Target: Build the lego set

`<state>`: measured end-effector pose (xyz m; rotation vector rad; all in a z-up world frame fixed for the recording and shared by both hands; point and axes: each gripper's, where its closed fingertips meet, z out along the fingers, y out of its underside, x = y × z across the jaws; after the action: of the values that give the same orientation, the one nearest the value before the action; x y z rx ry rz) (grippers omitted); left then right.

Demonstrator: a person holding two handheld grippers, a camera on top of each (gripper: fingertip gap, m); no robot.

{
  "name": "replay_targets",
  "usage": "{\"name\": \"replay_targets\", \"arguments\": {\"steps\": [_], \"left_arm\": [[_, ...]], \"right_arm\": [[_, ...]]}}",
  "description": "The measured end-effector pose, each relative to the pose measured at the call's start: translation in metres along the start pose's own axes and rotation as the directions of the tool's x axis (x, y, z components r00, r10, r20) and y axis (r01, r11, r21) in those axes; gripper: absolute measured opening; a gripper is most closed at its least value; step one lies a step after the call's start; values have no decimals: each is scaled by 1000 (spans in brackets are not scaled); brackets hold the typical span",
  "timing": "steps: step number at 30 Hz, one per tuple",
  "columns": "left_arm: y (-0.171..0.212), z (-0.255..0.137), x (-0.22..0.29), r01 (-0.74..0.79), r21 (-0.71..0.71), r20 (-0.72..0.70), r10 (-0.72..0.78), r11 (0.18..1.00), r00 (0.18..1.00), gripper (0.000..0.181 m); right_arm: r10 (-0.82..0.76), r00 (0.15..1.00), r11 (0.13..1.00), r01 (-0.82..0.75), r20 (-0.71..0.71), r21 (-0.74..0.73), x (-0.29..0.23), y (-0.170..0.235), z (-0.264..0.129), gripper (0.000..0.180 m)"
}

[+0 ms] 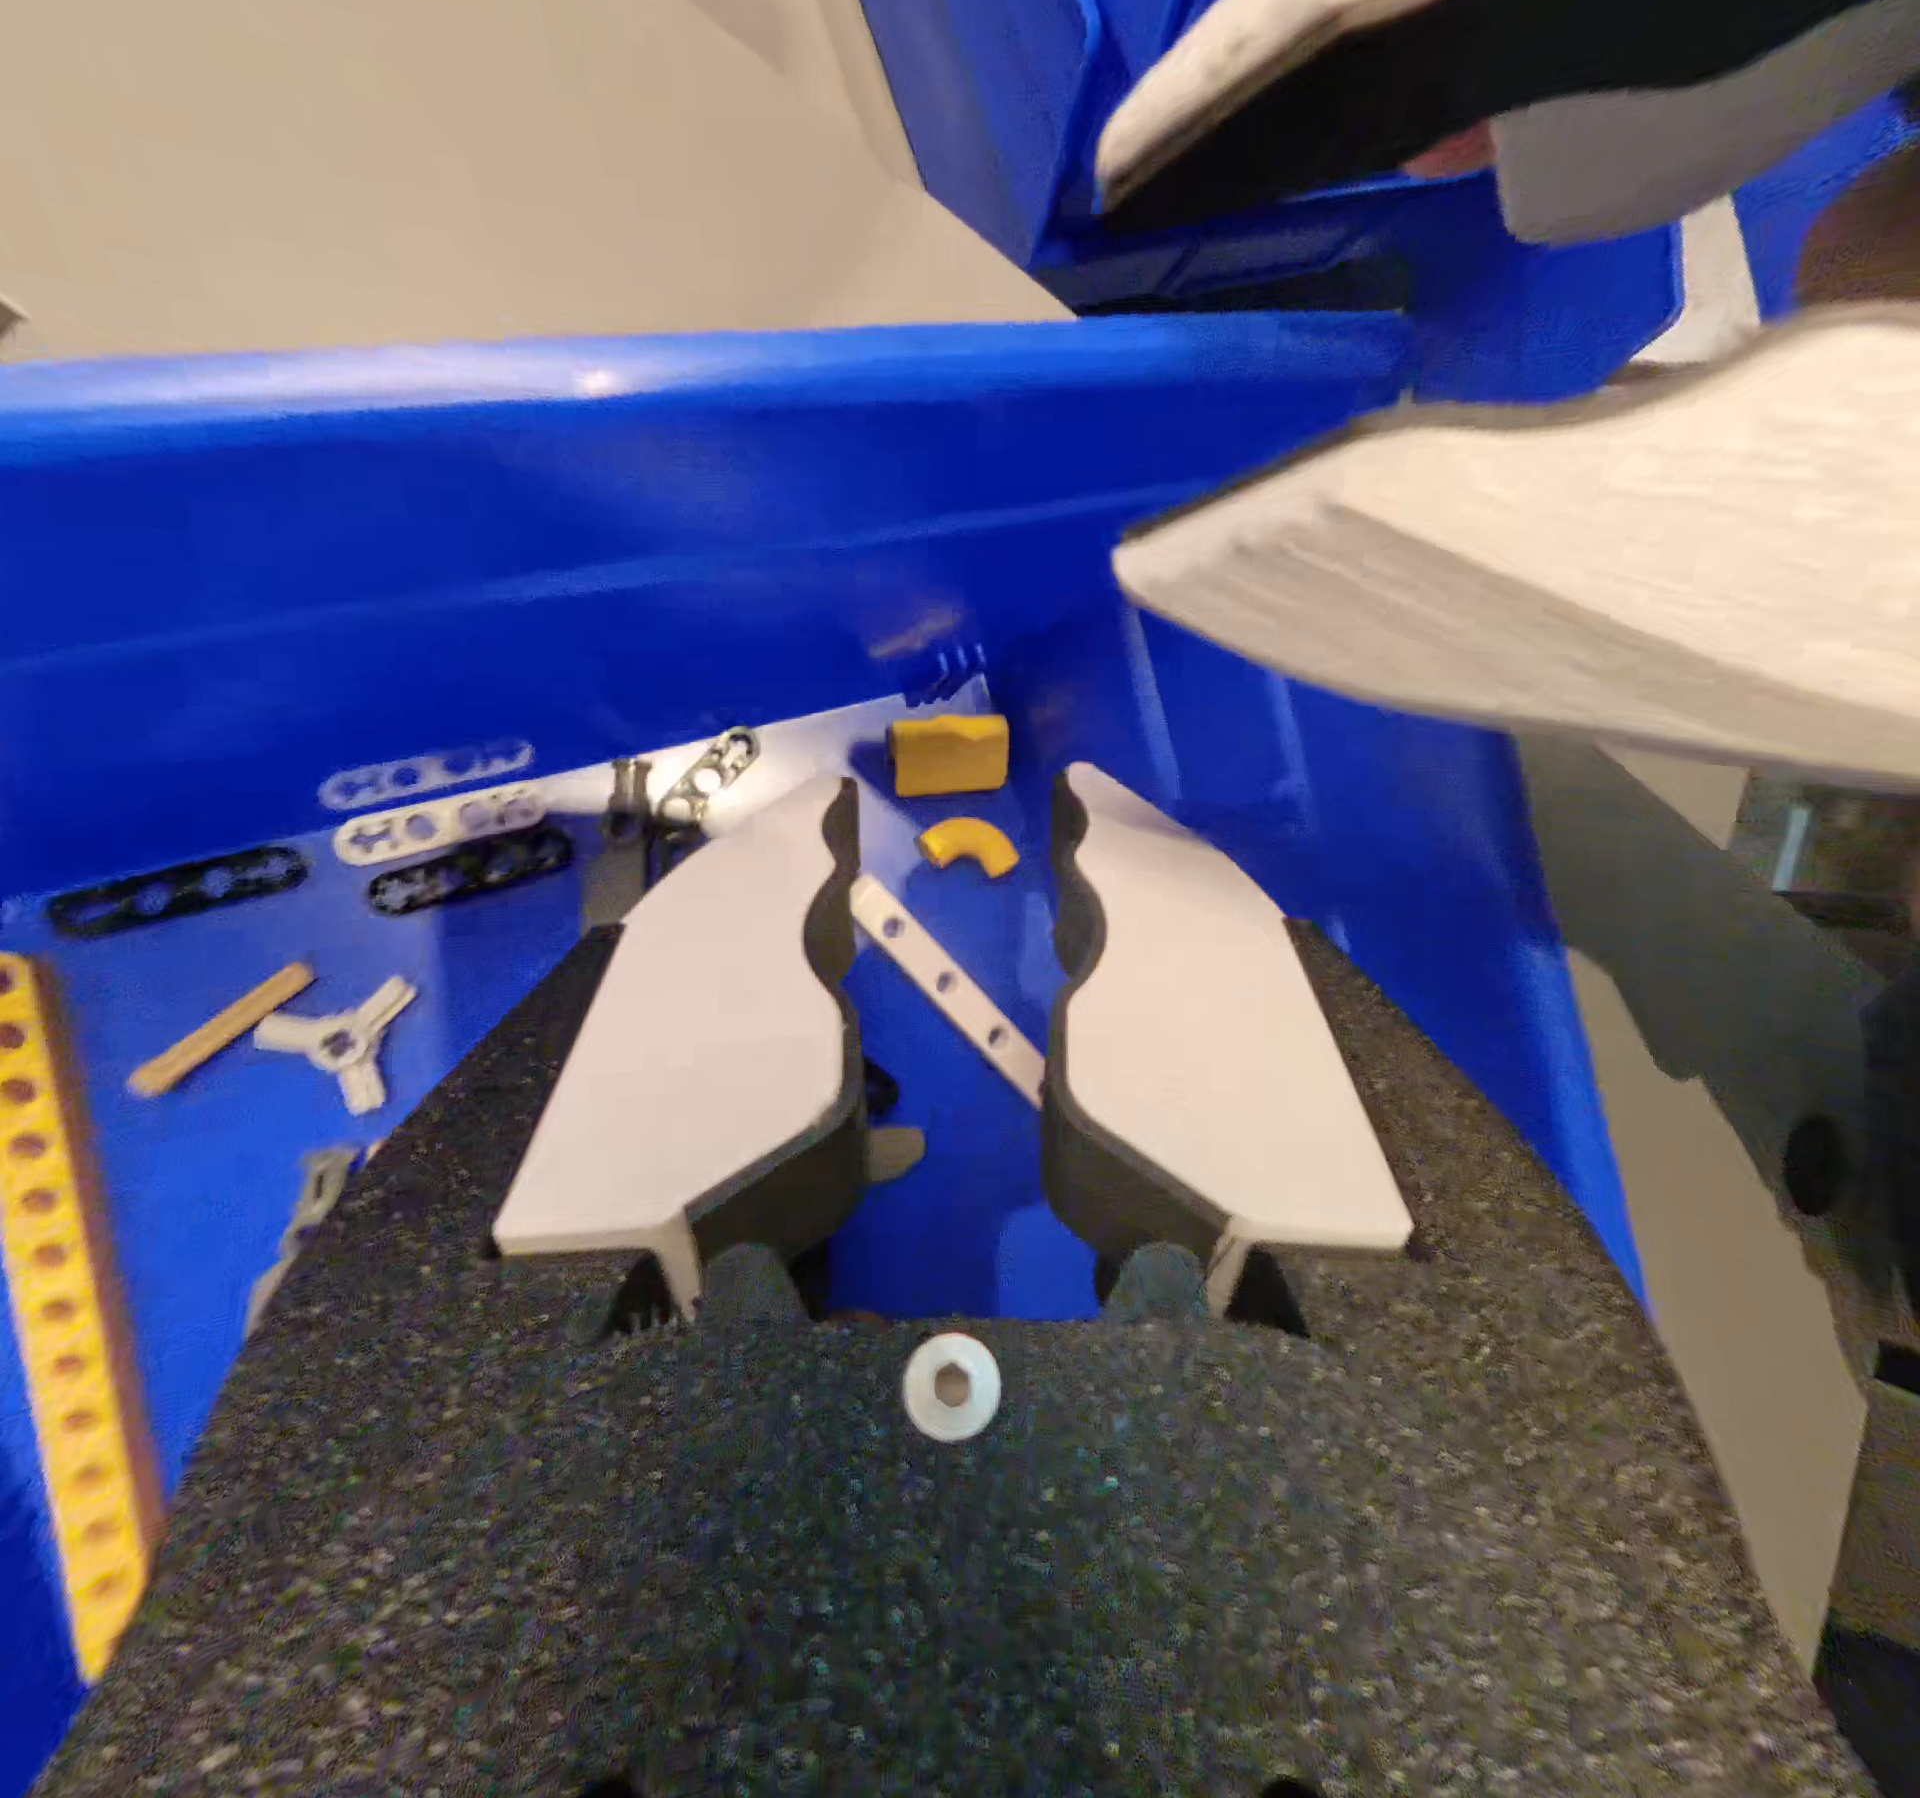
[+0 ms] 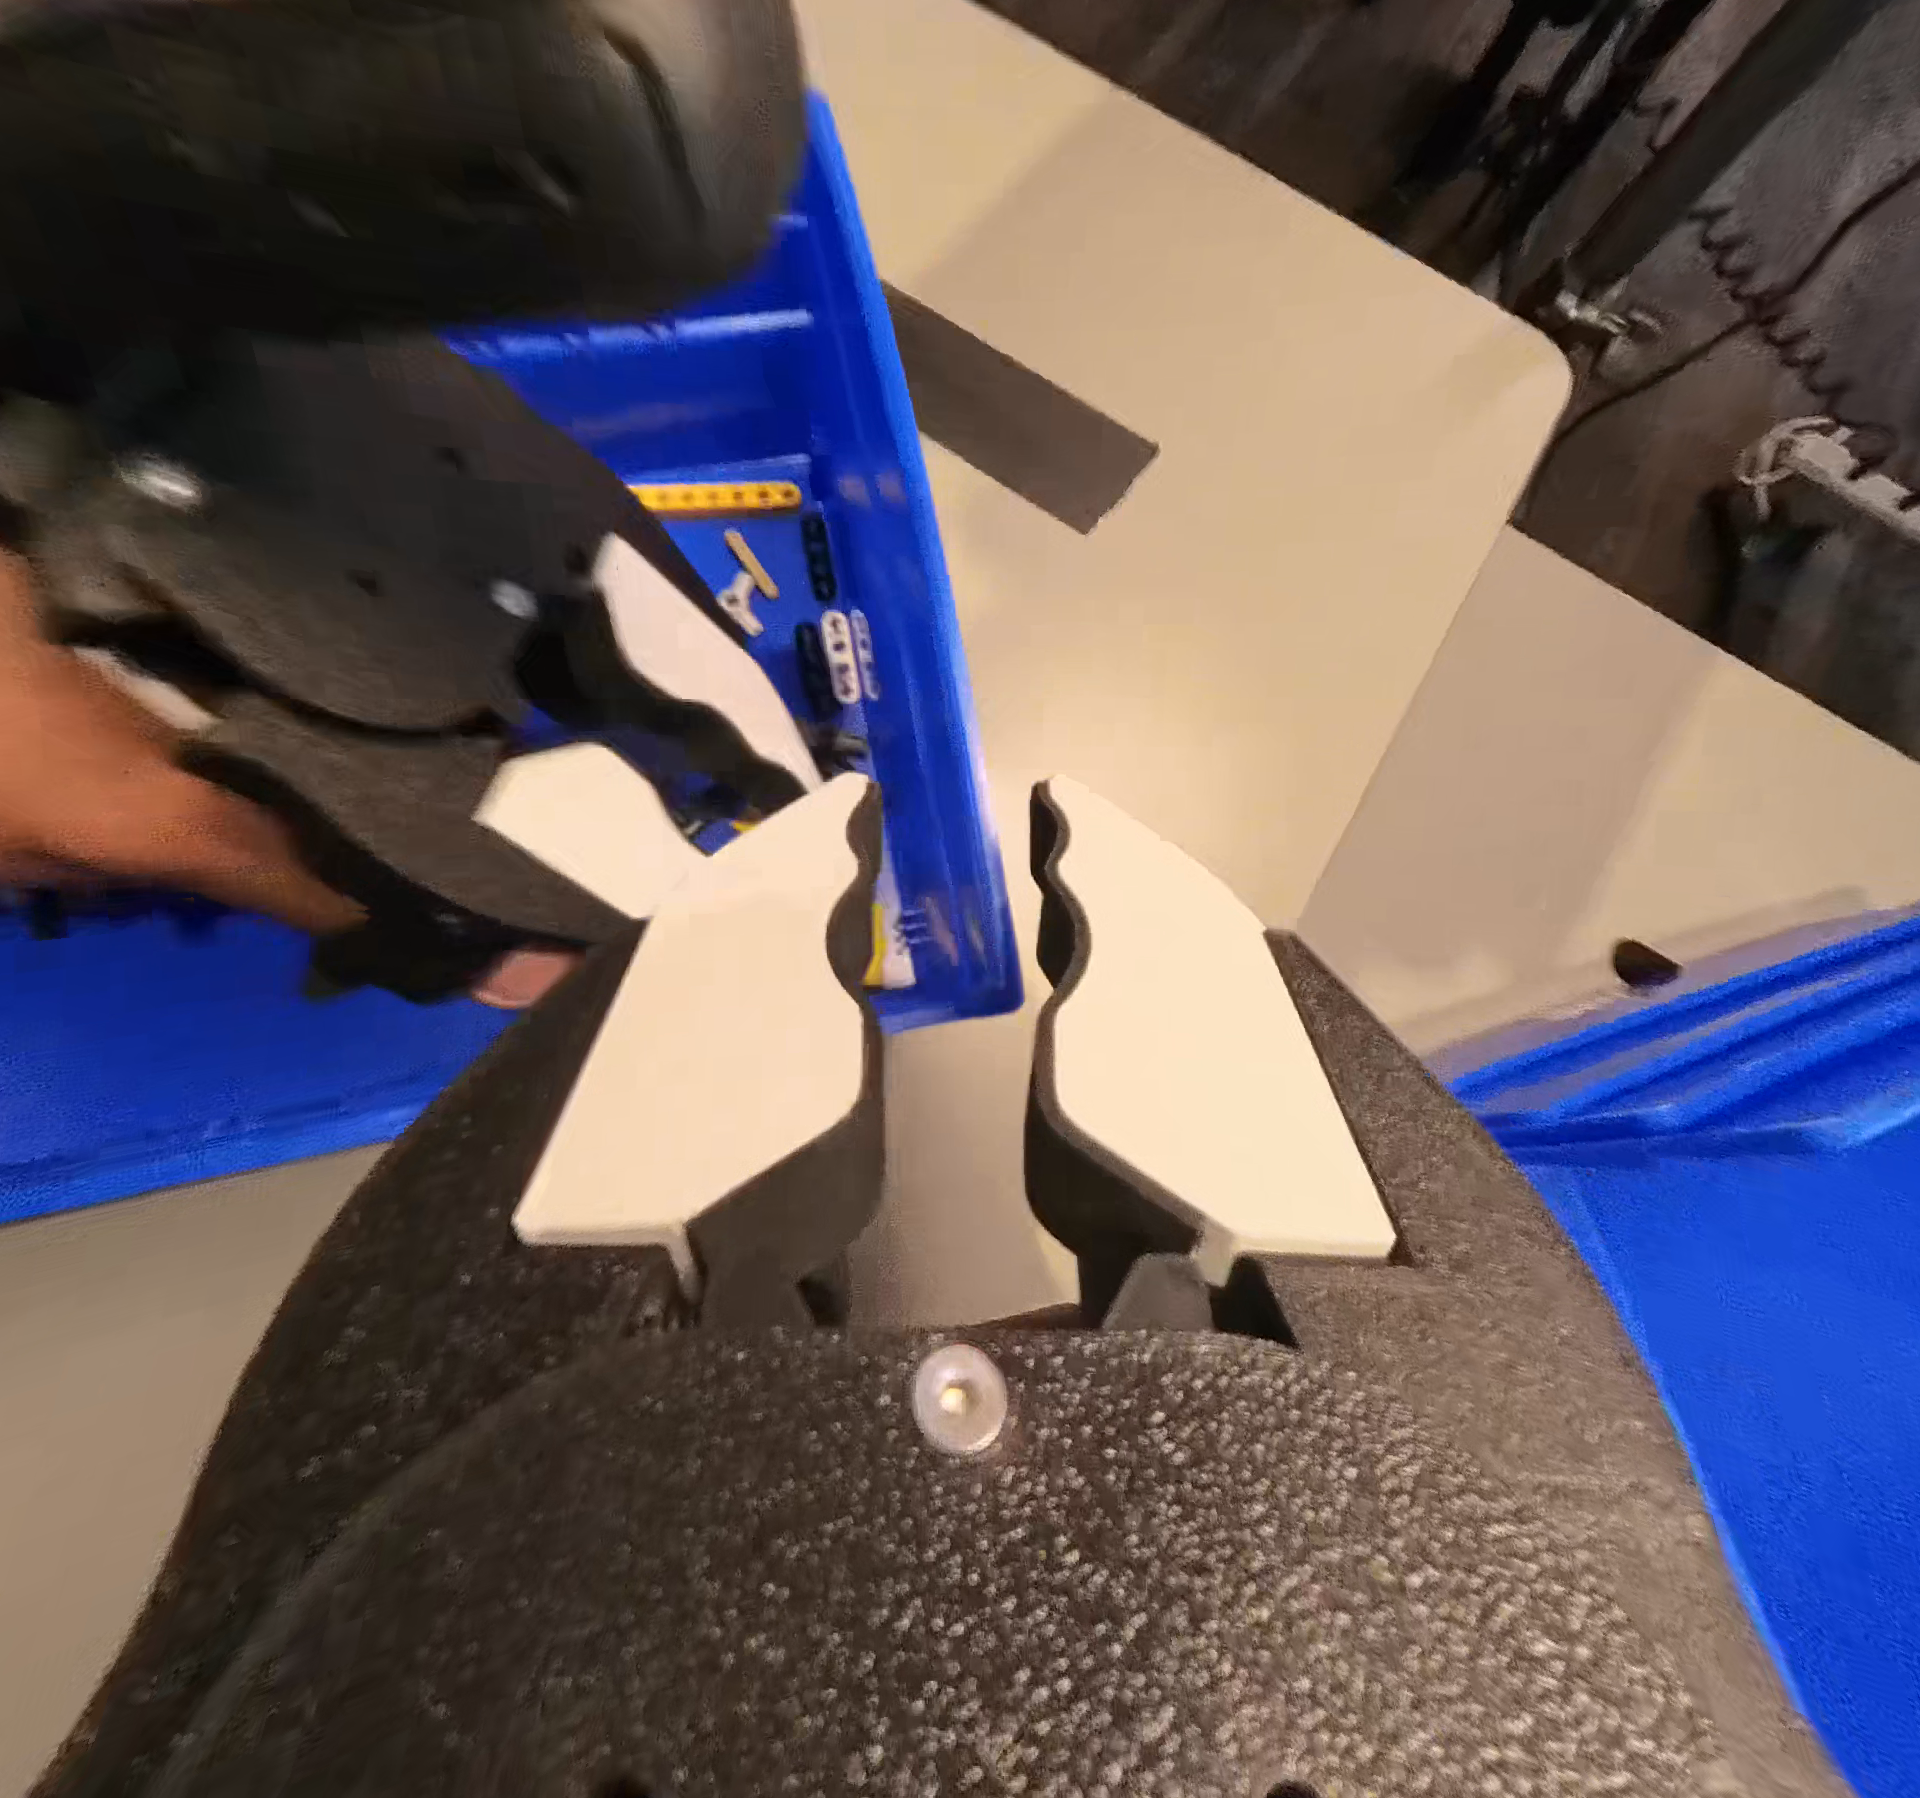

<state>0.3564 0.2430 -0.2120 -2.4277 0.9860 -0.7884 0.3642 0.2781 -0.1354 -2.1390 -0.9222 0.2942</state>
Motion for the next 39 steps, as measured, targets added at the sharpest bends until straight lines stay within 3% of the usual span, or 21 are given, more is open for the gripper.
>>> {"name": "replay_targets", "arguments": {"steps": [1, 10, 19, 23, 26, 32, 39], "left_arm": [[0, 5, 0, -7, -1, -7, 7, 1000, 1000, 35], [-3, 23, -7, -28, -30, 4, 28, 999, 1000, 33], [3, 23, -12, -236, -55, 103, 241, 970, 965, 33], [14, 13, -26, -306, -144, 197, 331, 941, 923, 21], [20, 4, -33, -280, -186, 197, 315, 942, 928, 27], [0, 0, -14, -238, -65, 89, 243, 969, 966, 38], [3, 22, -21, -306, -120, 175, 324, 944, 930, 44]], "right_arm": [[16, 1000, 1000, -16, 25, 22, -2, 0, -1, 27], [13, 998, 1000, -14, 69, 8, -3, 6, 1, 26], [15, 996, 1000, -16, 84, 2, -6, 8, 0, 28], [10, 997, 1000, -10, 77, -6, -5, 9, 0, 29], [6, 997, 1000, -5, 75, -9, -6, 10, -1, 30], [3, 997, 1000, -4, 77, 4, -5, 7, -5, 29], [2, 997, 1000, -3, 71, 4, -6, 7, -6, 33]]}}
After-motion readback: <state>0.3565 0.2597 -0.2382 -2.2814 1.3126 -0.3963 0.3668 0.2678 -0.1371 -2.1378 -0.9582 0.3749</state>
